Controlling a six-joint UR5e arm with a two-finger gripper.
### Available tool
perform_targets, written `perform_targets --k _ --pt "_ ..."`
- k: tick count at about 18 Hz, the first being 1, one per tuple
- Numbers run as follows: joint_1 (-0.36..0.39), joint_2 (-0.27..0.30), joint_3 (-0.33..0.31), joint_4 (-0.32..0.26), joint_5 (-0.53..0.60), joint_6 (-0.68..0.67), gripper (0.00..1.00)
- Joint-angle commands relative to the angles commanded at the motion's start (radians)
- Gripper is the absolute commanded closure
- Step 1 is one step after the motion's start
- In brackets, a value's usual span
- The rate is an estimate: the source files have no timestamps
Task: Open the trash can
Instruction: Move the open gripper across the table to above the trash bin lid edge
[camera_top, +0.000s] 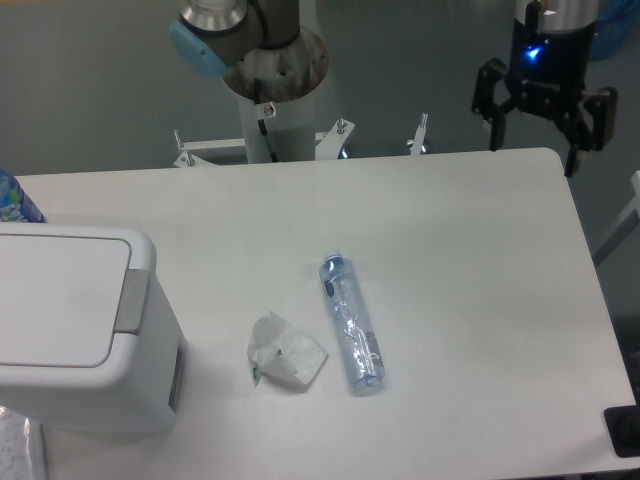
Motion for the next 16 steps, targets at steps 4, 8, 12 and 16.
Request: perform_targets --k 4,8,12,16 --pt "-0.003 0.003 -0.002 0.000 0.002 -0.002 0.00" --pt "-0.032 -0.003 0.008 0.003 0.000 -0.145 0.00" --pt "-0.121 -0.009 -0.005 0.063 0.003 -0.342 0.00" --pt "-0.207 -0.018 -0.005 0.083 0.008 -0.507 0.00"
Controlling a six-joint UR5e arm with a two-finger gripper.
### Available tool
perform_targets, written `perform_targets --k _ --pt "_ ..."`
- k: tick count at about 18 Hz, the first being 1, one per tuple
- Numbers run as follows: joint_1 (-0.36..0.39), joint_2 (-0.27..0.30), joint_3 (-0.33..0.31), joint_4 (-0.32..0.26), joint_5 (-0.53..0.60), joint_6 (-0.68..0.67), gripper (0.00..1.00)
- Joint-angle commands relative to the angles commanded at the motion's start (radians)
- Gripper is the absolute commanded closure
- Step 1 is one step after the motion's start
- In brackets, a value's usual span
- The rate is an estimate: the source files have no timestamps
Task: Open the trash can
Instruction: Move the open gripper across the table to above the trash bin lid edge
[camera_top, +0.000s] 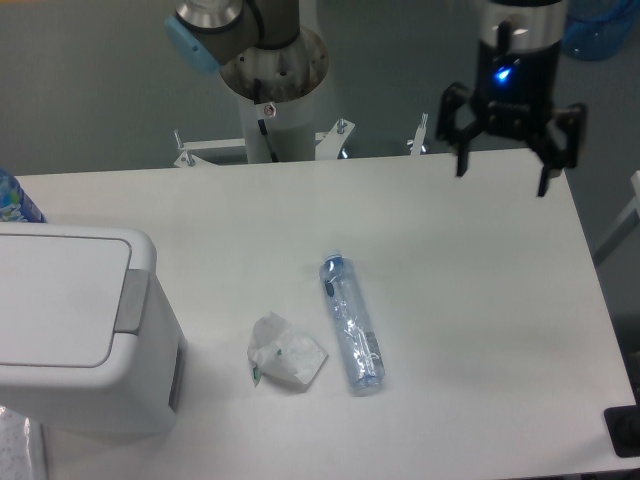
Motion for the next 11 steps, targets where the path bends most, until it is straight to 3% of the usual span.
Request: perform_targets --k 11 --pt "-0.227 -0.047 0.000 0.147 -0.009 -0.547 0.00"
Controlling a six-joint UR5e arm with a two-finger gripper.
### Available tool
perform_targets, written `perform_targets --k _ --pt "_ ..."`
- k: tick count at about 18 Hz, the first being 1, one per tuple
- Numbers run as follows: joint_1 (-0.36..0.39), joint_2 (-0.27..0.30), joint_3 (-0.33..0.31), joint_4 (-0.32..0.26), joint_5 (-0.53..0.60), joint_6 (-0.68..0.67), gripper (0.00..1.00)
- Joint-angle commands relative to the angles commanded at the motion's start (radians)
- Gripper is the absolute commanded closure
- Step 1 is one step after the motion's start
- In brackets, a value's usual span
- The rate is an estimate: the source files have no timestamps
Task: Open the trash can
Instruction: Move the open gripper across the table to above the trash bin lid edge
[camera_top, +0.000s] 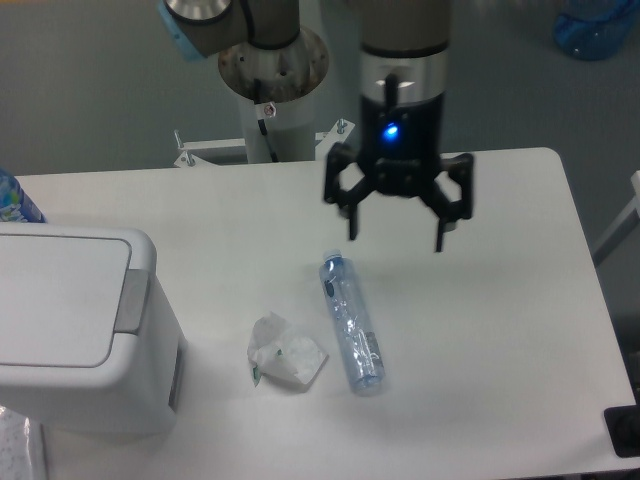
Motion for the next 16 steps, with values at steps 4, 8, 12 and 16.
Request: perform_targets --k 4,8,12,16 --pt "-0.058 -0.020 -0.002 0.043 0.000 -0.175 0.00" --pt "-0.111 -0.037 0.000 0.048 0.000 -0.261 0.00" --pt "-0.153 -0.060 -0.002 0.089 -0.009 -0.336 0.00" --pt "-0.177 -0.068 -0.002 0.091 -0.008 -0.343 0.00"
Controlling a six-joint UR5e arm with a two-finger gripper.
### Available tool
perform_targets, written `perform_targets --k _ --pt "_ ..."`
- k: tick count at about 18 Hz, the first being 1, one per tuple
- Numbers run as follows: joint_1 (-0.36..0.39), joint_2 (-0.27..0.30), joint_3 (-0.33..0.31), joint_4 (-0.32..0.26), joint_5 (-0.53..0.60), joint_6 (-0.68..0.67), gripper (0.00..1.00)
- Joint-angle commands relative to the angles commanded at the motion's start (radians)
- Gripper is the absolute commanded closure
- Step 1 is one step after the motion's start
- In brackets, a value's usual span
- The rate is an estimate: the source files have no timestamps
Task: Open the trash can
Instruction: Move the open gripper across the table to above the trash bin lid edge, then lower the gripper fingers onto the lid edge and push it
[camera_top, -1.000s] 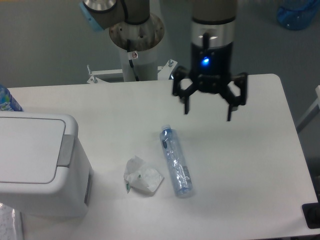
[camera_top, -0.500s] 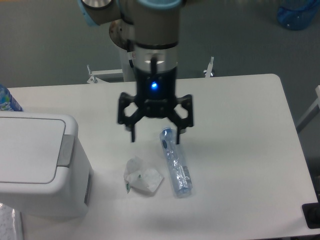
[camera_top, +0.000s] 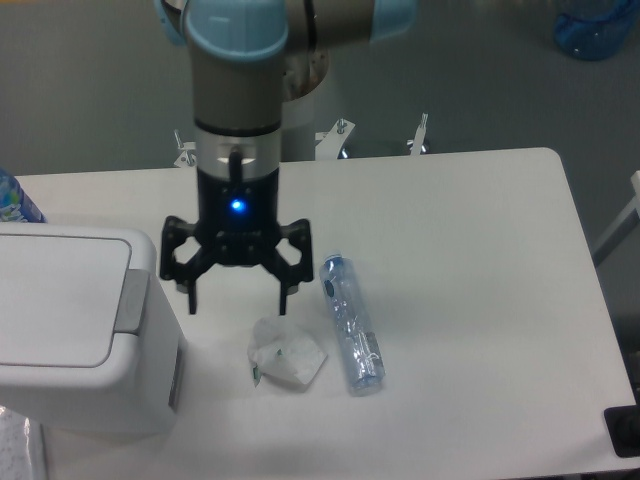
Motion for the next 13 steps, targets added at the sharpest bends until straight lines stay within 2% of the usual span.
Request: perform_targets --k 4,13 --pt "-0.012 0.005 -0.024 -0.002 0.000 -0.006 0.00" --pt "-0.034 0.005 -0.031 -0.002 0.000 -0.022 0.00"
